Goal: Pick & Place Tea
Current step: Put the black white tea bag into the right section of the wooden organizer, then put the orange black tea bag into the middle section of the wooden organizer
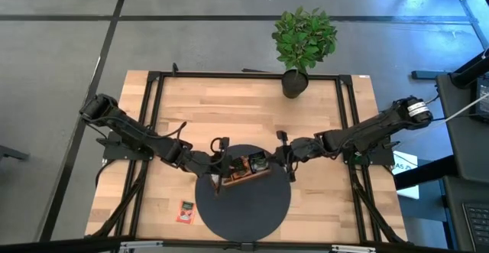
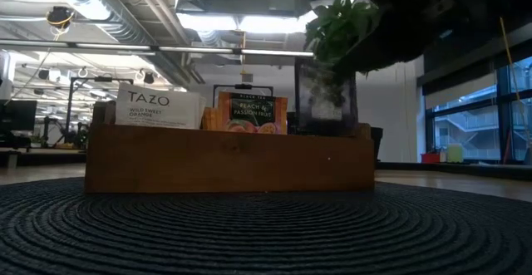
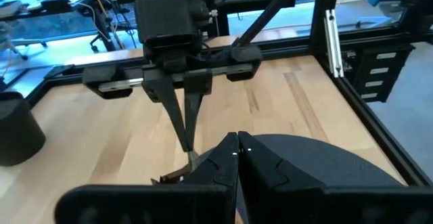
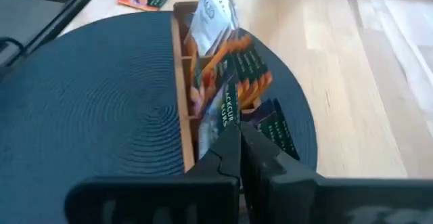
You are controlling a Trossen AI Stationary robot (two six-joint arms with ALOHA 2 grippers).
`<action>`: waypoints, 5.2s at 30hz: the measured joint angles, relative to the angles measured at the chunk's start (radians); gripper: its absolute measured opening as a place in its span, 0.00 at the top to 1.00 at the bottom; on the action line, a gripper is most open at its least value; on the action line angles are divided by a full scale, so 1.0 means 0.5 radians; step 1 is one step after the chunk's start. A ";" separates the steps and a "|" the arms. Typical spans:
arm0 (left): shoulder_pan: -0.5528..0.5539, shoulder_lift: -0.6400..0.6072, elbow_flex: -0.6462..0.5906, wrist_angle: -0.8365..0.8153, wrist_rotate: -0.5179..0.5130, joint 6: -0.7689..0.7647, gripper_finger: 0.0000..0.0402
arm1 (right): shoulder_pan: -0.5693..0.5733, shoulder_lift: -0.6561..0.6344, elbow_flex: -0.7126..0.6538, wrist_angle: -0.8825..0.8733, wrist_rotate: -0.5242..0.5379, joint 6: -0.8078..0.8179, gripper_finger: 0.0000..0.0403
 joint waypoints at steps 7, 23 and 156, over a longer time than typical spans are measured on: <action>0.002 0.000 -0.001 -0.046 -0.001 0.000 0.97 | 0.001 0.175 -0.031 0.107 -0.033 -0.095 0.99; 0.005 0.000 -0.001 -0.090 0.001 0.000 0.98 | 0.000 0.388 -0.013 0.231 -0.021 -0.157 0.98; -0.970 0.534 -0.004 -1.225 0.511 -1.781 0.64 | 0.115 0.090 0.238 -0.294 0.185 0.255 0.67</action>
